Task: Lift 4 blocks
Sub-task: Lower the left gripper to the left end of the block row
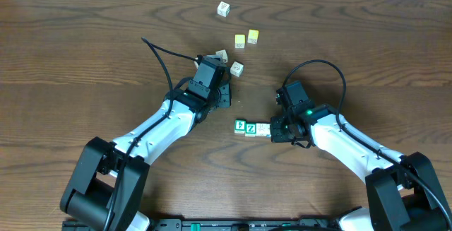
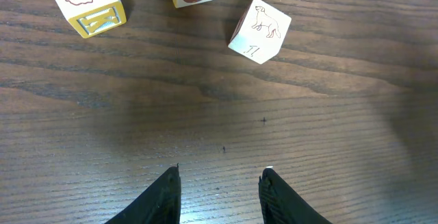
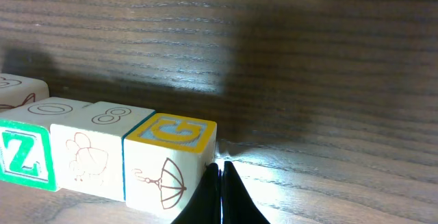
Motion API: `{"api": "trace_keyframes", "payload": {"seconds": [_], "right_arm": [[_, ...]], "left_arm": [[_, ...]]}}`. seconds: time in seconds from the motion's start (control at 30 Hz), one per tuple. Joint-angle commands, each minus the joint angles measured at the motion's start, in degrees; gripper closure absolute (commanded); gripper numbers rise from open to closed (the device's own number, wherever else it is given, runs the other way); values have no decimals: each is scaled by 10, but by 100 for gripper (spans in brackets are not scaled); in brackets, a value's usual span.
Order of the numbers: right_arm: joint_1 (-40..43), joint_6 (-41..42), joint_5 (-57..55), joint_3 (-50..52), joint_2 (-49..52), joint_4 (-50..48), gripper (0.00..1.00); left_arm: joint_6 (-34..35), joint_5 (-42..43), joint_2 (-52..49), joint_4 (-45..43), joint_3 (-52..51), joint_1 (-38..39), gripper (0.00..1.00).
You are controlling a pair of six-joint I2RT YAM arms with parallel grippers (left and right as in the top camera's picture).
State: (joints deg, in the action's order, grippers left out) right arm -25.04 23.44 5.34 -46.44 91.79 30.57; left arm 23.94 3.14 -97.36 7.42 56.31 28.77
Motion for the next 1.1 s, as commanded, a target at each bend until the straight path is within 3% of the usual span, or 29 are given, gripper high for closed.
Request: {"api": "trace_keyframes", "payload": {"seconds": [0.0, 0.13, 0.3, 0.37, 1.07], "right_arm": [[2, 1, 7, 1, 4, -2, 99], [2, 1, 7, 1, 4, -2, 99], [2, 1, 7, 1, 4, -5, 99], [2, 1, 7, 1, 4, -6, 99], [2, 1, 7, 1, 4, -12, 99]], "left_arm": [[-3, 5, 0, -1, -7, 0, 61], [-3, 6, 0, -1, -7, 0, 62], [-3, 8, 0, -1, -7, 0, 87], [4, 10, 0, -1, -7, 0, 92], [23, 33, -15, 15, -7, 63, 93]]}}
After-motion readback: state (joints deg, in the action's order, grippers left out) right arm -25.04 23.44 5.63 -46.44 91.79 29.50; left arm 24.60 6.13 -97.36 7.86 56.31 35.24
